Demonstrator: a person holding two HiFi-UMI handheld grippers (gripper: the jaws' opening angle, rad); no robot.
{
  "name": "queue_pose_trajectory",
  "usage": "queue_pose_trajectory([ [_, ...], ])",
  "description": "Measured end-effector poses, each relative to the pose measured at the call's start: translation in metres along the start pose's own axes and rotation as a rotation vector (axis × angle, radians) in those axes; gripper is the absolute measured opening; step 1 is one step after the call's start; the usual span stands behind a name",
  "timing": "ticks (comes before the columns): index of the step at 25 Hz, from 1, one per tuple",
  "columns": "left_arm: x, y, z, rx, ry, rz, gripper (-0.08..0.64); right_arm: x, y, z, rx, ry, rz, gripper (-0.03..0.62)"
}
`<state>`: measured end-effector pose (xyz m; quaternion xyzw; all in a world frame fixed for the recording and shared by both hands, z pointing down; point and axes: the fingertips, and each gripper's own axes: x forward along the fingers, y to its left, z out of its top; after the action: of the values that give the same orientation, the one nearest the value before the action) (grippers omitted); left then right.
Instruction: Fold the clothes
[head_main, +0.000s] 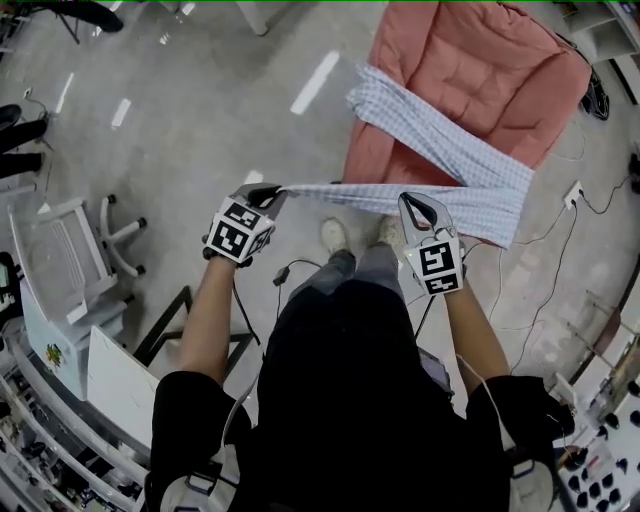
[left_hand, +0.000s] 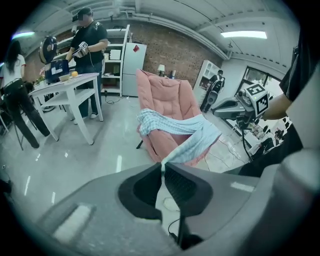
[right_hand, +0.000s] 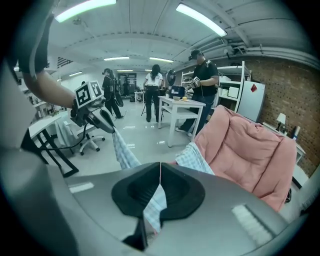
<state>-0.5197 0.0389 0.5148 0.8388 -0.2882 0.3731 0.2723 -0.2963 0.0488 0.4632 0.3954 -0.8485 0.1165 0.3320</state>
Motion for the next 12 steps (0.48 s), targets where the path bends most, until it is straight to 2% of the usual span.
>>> queue_pose_trajectory([
  [7,0.028,0.027,-0.015,-0.051,0.025,-0.004,0.026,0.019,-0.009,-0.001,-0.009,-0.007,-0.004,0.008],
  [12,0.045,0.057,0.006,-0.073,0.039,-0.024,0.026,0.037,-0.036,0.001,-0.007,0.013,-0.030,0.008],
])
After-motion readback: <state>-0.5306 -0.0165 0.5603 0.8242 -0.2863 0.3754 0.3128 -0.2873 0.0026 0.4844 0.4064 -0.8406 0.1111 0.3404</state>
